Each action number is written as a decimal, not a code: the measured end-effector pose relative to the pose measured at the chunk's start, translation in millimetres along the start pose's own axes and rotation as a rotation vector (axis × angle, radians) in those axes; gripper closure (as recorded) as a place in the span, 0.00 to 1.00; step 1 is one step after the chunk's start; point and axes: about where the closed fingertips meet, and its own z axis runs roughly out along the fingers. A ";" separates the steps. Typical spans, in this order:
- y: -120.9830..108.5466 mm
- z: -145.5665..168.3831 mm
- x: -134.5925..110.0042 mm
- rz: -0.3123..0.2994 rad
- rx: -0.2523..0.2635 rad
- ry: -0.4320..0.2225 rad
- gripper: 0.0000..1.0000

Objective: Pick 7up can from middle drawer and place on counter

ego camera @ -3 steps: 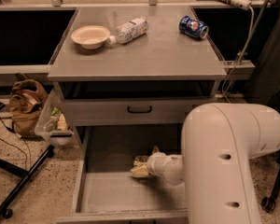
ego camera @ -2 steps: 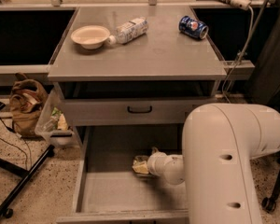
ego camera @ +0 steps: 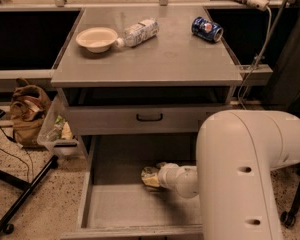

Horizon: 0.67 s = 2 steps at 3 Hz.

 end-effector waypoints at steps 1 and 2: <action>-4.5 -44.7 -22.1 0.045 0.024 -0.088 1.00; -19.4 -105.8 -47.2 0.088 0.058 -0.196 1.00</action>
Offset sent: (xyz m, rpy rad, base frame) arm -0.0413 -0.0852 0.1887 0.2644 -0.2219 -0.1398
